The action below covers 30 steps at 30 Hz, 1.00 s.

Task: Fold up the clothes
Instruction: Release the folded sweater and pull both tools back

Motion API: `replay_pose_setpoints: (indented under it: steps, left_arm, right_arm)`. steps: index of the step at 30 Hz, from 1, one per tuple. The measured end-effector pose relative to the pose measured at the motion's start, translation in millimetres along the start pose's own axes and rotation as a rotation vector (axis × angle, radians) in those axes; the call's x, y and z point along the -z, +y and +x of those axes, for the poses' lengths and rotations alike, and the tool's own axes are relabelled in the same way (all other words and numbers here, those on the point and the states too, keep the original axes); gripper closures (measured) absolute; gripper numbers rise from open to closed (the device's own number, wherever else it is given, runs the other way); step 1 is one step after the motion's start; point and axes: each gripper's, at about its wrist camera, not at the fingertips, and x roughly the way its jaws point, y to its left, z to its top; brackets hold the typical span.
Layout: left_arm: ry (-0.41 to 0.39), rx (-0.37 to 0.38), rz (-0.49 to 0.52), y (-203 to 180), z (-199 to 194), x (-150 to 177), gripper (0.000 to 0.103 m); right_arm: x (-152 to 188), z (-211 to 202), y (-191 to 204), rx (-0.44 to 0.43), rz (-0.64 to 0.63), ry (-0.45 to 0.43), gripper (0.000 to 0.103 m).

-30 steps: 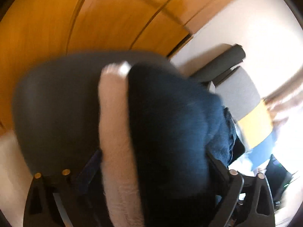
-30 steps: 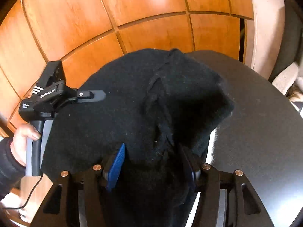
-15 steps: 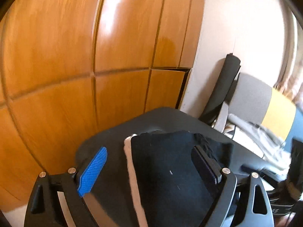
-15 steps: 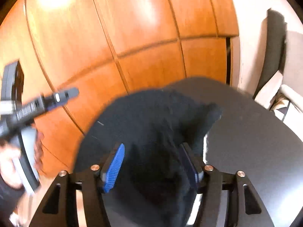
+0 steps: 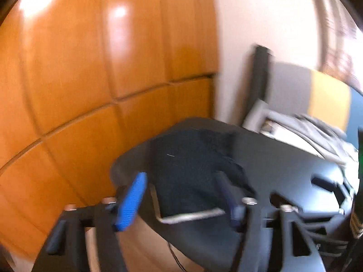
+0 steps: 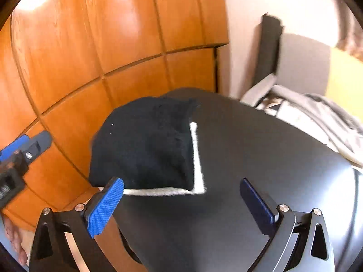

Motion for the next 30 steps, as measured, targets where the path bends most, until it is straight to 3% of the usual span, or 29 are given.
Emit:
replay_pose_setpoints:
  steps: [2, 5, 7, 10, 12, 17, 21, 24, 30]
  left_arm:
    - [0.001, 0.028, -0.039, 4, -6, 4, 0.050]
    - [-0.045, 0.002, -0.130, 14, -16, 8, 0.050]
    - [-0.037, -0.119, -0.109, 12, -13, 9, 0.050]
    - [-0.045, -0.227, -0.066, 10, -15, 12, 0.049]
    - [-0.049, -0.203, -0.102, 17, -18, 12, 0.046]
    - [-0.012, -0.237, -0.129, 29, -10, 7, 0.046]
    - [0.049, -0.154, -0.200, 44, 3, 9, 0.046]
    - [0.040, -0.185, -0.189, 45, 3, 9, 0.046]
    - [0.033, -0.171, -0.195, 43, -1, 9, 0.046]
  right_arm:
    - [2, -25, 4, 0.057, -0.012, -0.037, 0.000]
    - [-7, -42, 24, 0.147, -0.086, -0.123, 0.000]
    - [-5, -50, 34, 0.189, -0.126, -0.151, 0.000]
    - [-2, -45, 45, 0.228, -0.155, -0.119, 0.000]
    - [1, -37, 51, 0.237, -0.161, -0.069, 0.000]
    - [-4, -6, 62, 0.185, -0.144, 0.008, 0.000]
    - [-11, 5, 75, 0.150, -0.156, 0.003, 0.000]
    - [-5, 3, 80, 0.135, -0.172, 0.003, 0.000]
    - [0, -1, 80, 0.130, -0.166, -0.013, 0.000]
